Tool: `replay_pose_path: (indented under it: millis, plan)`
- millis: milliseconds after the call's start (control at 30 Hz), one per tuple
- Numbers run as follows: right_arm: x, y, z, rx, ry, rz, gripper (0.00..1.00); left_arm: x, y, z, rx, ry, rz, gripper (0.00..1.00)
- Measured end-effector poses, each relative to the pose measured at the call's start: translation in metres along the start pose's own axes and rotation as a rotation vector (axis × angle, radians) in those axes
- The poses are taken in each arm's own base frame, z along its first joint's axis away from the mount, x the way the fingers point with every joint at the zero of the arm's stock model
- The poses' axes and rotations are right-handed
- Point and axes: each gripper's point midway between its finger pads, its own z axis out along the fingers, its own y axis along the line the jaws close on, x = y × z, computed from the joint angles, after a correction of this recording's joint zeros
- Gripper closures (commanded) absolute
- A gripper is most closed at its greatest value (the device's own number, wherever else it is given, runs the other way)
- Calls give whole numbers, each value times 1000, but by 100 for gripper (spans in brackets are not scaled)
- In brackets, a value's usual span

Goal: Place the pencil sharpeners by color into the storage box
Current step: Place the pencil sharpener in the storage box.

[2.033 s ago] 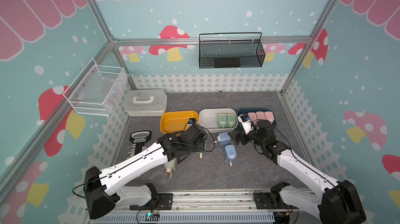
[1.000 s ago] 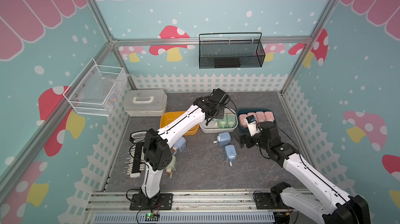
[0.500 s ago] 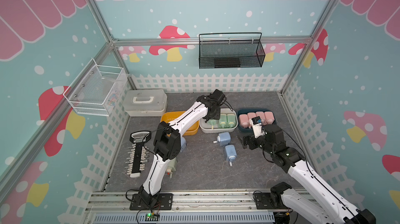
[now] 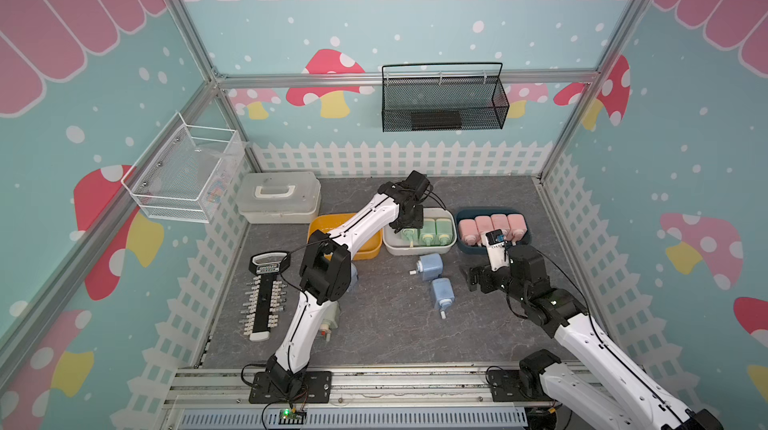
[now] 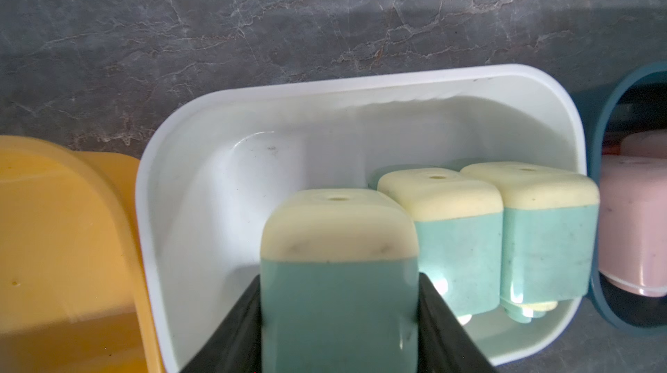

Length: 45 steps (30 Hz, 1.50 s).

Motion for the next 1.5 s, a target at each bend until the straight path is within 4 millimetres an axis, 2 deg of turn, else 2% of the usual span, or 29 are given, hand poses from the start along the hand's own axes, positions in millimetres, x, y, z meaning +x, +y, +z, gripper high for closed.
replay_pose_path:
  millis: [300,767,867,1133,1333,1500]
  plan:
    - [2,0,0,1,5,3,1,4,2,13,-1,23,-24,100]
    - [7,-1,1,2,17,4,1,6,3,15,17,41,-34,100]
    - [7,-1,1,2,17,4,1,6,3,16,19,42,-35,92]
    - [7,-1,1,2,18,4,1,12,3,26,26,74,-38,89]
    - [7,-1,1,2,18,4,1,12,3,28,28,73,-39,77]
    - [8,-1,2,3,23,4,1,11,3,28,34,78,-42,73]
